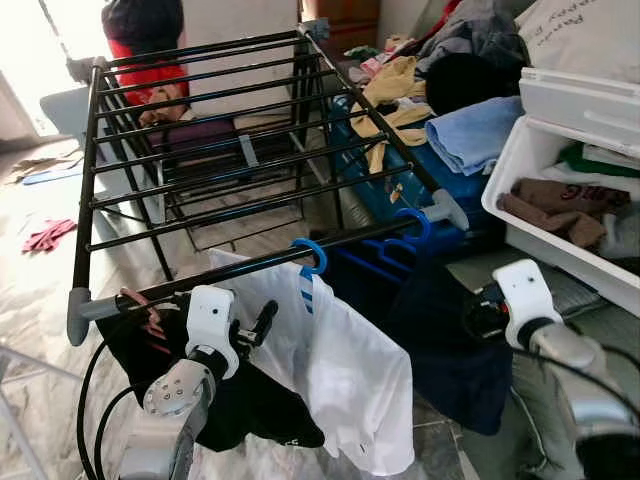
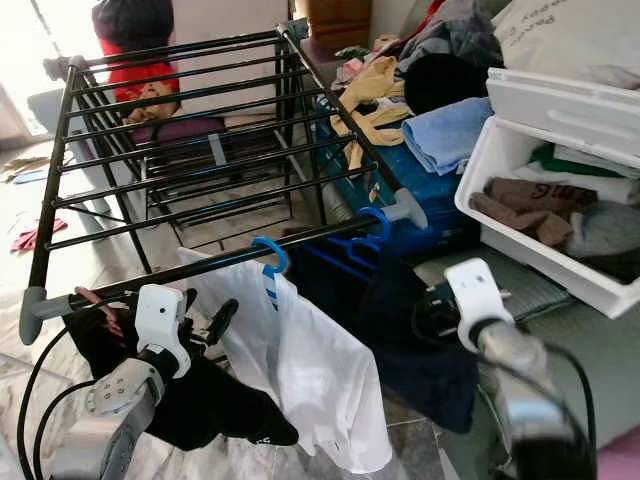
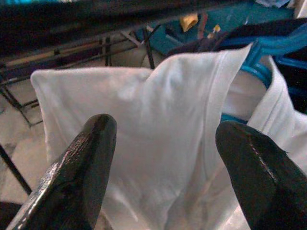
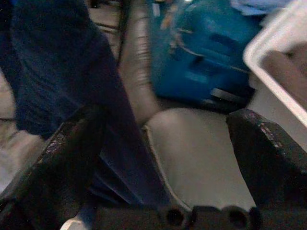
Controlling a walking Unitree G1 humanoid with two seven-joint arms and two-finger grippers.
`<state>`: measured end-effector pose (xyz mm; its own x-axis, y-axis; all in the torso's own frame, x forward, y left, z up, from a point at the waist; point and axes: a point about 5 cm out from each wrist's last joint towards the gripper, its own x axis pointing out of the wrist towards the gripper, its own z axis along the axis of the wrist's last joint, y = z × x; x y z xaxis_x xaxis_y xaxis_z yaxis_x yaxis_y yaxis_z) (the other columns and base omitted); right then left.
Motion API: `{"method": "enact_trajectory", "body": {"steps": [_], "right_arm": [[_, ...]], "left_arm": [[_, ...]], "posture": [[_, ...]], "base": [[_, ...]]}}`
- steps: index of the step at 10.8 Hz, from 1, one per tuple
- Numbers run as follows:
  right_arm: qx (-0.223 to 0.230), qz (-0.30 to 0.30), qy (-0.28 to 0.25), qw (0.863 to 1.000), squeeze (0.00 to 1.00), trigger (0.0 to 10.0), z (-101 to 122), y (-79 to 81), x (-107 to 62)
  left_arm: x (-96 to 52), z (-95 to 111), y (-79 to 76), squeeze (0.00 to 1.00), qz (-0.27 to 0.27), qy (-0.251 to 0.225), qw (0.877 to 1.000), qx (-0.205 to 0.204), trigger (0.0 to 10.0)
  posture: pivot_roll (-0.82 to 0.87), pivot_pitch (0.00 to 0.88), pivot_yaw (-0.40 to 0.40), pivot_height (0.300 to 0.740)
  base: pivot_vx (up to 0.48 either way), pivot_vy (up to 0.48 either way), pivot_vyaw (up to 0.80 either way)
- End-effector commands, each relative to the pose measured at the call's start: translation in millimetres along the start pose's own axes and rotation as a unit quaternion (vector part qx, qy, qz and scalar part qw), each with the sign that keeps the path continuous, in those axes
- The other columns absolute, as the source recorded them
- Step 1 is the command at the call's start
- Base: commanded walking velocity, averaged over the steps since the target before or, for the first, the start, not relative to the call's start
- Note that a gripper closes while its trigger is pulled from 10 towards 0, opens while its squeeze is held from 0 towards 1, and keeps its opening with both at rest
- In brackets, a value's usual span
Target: Hang hanger
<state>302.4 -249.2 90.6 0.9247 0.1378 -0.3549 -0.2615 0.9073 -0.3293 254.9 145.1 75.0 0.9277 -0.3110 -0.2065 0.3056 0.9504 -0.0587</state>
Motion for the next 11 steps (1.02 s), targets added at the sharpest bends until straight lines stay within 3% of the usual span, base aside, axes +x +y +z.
{"method": "enact_trajectory", "body": {"steps": [1,3,4,8,9,11], "right_arm": [[-0.001,0.021,-0.006,1.000,0.00,10.0,2,2.1,3.0],[-0.018,0.094,0.007,0.995,0.00,10.0,4,-0.6,13.7],[-0.004,0.126,0.008,0.992,0.00,10.0,5,1.0,15.4],[0.009,0.251,-0.005,0.968,0.00,10.0,1,10.8,7.6],[0.019,0.246,-0.009,0.969,0.00,0.0,1,7.1,7.0],[0.018,0.274,-0.006,0.962,0.00,0.0,-5,12.0,3.4]], "left_arm": [[-1.1,2,3.0,0.00,0.000,0.002,1.000,0.010,10.0],[-3.4,2,4.4,0.00,-0.010,0.009,1.000,0.016,10.0],[-4.1,3,4.3,0.00,-0.012,0.010,1.000,0.018,10.0],[-8.5,1,4.3,0.00,-0.020,0.020,0.999,0.022,10.0],[-8.2,0,3.4,0.00,-0.022,0.022,0.999,0.022,10.0],[-6.8,0,0.3,0.00,-0.028,0.024,0.999,0.021,10.0]], "posture": [[-0.15,0.000,0.073,0.740],[-0.13,0.000,0.081,0.740],[-0.12,0.000,0.075,0.740],[-0.12,0.000,0.076,0.740],[-0.12,0.000,0.077,0.740],[-0.13,0.000,0.073,0.740]], "base": [[0.000,0.000,0.00],[0.000,0.000,0.00],[0.000,0.000,0.00],[0.000,0.000,0.00],[0.000,0.000,0.00],[0.000,0.000,0.00]]}}
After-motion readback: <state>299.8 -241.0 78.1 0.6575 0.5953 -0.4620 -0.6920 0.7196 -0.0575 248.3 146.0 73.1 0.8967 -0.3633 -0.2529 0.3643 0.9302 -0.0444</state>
